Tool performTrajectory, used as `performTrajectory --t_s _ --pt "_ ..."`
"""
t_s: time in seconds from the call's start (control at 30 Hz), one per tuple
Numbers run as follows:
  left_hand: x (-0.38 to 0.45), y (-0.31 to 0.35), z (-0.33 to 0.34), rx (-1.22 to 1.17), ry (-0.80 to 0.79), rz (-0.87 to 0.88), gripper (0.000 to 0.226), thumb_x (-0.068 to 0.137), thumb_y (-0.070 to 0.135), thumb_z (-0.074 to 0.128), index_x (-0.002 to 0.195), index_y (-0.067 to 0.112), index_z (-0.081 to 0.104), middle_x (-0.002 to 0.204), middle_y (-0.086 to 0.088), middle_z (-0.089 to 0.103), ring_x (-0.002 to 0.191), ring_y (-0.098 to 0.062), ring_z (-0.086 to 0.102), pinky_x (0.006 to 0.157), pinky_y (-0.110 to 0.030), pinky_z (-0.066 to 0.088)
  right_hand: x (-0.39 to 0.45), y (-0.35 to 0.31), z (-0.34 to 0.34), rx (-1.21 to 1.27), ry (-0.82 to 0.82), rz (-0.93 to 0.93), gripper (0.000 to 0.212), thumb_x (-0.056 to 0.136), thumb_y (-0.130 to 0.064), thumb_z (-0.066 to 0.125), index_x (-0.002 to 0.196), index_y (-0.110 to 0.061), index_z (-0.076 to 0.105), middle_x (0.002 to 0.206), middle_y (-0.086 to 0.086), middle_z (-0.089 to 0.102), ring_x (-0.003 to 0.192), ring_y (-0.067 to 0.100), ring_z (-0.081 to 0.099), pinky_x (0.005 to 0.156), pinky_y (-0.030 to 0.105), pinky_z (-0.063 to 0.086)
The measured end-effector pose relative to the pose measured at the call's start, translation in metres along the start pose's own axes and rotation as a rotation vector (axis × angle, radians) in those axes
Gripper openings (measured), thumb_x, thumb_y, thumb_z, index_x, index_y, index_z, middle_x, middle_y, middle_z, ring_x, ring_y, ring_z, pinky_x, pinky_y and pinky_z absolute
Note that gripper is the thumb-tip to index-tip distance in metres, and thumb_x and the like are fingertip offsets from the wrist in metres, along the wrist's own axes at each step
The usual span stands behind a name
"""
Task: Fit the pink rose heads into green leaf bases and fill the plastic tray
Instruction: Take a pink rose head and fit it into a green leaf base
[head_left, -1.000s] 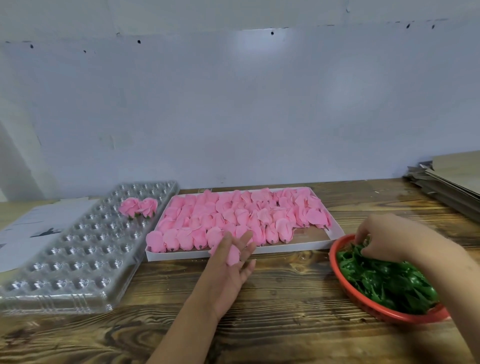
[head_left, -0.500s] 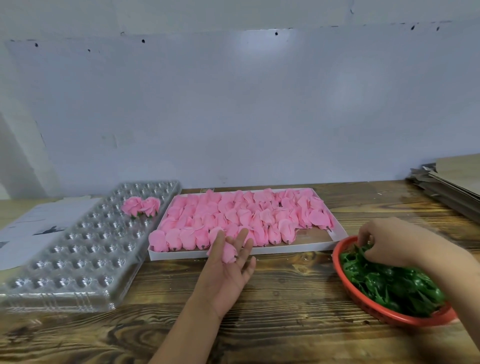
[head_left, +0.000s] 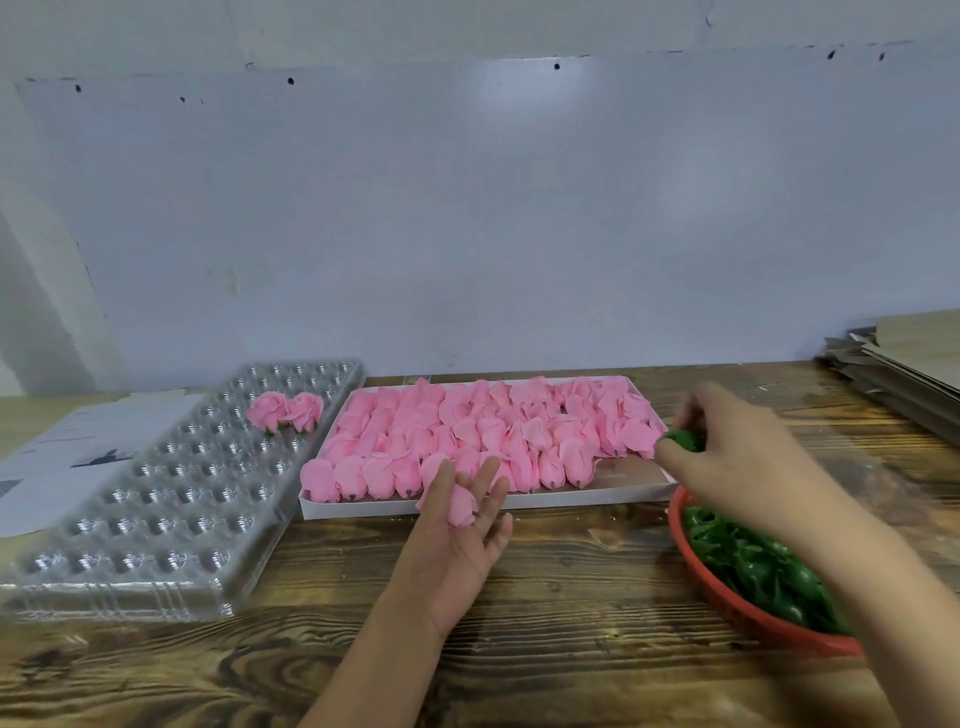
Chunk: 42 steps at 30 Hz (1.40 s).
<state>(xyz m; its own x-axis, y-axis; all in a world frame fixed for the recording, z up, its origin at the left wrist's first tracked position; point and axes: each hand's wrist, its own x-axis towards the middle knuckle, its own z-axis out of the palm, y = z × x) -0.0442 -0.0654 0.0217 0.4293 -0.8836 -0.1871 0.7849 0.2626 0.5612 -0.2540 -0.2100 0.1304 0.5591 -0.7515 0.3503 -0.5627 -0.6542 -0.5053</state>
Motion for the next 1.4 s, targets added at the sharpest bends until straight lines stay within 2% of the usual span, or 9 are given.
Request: performTrajectory --t_s 0.17,0.3,0.4,0.57,0.73,0.87,1.07,1.23,1.4 --pt "-0.001 0.001 0.001 0.009 0.003 0.008 0.018 0.088 0.041 0.07 0.088 0.024 0.062 0.128 -0.002 0.072 0.108 -0.017 0.073 0.093 -0.04 0.05 -0.02 -0.025 0.048 0.544 -0.206 0.029 0.029 0.089 -0.009 0.053 0.082 -0.036 0.06 0.069 -0.003 0.067 0.049 0.007 0.05 0.05 0.024 0.042" --pt "0.0 0.0 0.002 0.026 0.007 0.012 0.019 0.09 0.042 0.067 0.094 0.025 0.059 0.129 -0.002 0.071 0.107 -0.017 0.073 0.09 -0.04 0.051 -0.031 -0.036 0.1 0.788 -0.369 0.271 0.025 0.093 -0.011 0.052 0.076 -0.024 0.065 0.065 -0.007 0.059 0.048 0.006 0.046 0.047 0.019 0.035" --pt "0.0 0.0 0.002 0.024 0.018 0.004 0.02 0.093 0.042 0.065 0.102 0.027 0.057 0.129 -0.001 0.071 0.108 -0.017 0.073 0.089 -0.04 0.05 -0.033 -0.035 0.122 1.109 -0.474 0.517 0.012 0.091 -0.019 0.049 0.088 -0.015 0.059 0.068 -0.002 0.054 0.05 0.01 0.044 0.044 0.021 0.03" --pt "0.001 -0.002 0.002 0.034 0.031 0.007 0.034 0.087 0.044 0.068 0.114 0.027 0.057 0.128 0.0 0.072 0.108 -0.015 0.073 0.09 -0.038 0.049 -0.034 -0.034 0.137 1.538 -0.533 0.653 0.032 0.086 0.003 0.031 0.106 -0.001 0.055 0.071 0.006 0.058 0.055 0.015 0.051 0.045 0.023 0.041" --pt "0.005 -0.001 -0.001 -0.002 0.027 0.021 0.04 0.093 0.042 0.065 0.128 0.027 0.053 0.127 -0.004 0.072 0.107 -0.018 0.073 0.075 -0.04 0.061 -0.038 -0.028 0.133 1.621 -0.547 0.508 0.02 0.096 0.002 0.05 0.114 0.005 0.059 0.103 0.02 0.071 0.071 0.021 0.068 0.057 0.025 0.057" --pt "0.004 -0.001 -0.002 0.025 0.026 0.037 0.044 0.091 0.042 0.065 0.13 0.027 0.051 0.127 -0.004 0.072 0.109 -0.018 0.073 0.08 -0.039 0.059 -0.041 -0.022 0.133 1.528 -0.504 0.401 0.037 0.09 -0.018 0.063 0.122 -0.001 0.06 0.119 0.018 0.07 0.074 0.011 0.065 0.055 0.018 0.051" --pt "0.001 -0.001 0.0 0.084 0.006 0.06 0.048 0.09 0.045 0.064 0.133 0.032 0.049 0.128 0.001 0.072 0.109 -0.015 0.072 0.095 -0.041 0.049 -0.044 -0.025 0.136 1.429 -0.401 0.413 0.049 0.069 -0.022 0.08 0.114 -0.004 0.069 0.089 0.008 0.07 0.066 0.01 0.059 0.053 0.019 0.047" --pt "0.0 -0.004 0.003 0.165 -0.028 0.074 0.038 0.092 0.051 0.059 0.127 0.036 0.056 0.129 0.004 0.071 0.112 -0.013 0.071 0.111 -0.05 0.042 -0.045 -0.029 0.137 1.455 -0.36 0.36 0.04 0.072 -0.012 0.077 0.112 -0.007 0.072 0.083 0.005 0.069 0.061 0.008 0.054 0.05 0.018 0.041" --pt "0.002 -0.007 0.002 0.201 -0.015 0.086 0.035 0.091 0.055 0.056 0.112 0.036 0.078 0.128 0.004 0.071 0.116 -0.013 0.069 0.09 -0.041 0.058 -0.048 -0.034 0.138 1.451 -0.34 0.389 0.04 0.069 -0.01 0.077 0.108 -0.004 0.069 0.085 0.01 0.072 0.07 0.013 0.065 0.057 0.02 0.051"
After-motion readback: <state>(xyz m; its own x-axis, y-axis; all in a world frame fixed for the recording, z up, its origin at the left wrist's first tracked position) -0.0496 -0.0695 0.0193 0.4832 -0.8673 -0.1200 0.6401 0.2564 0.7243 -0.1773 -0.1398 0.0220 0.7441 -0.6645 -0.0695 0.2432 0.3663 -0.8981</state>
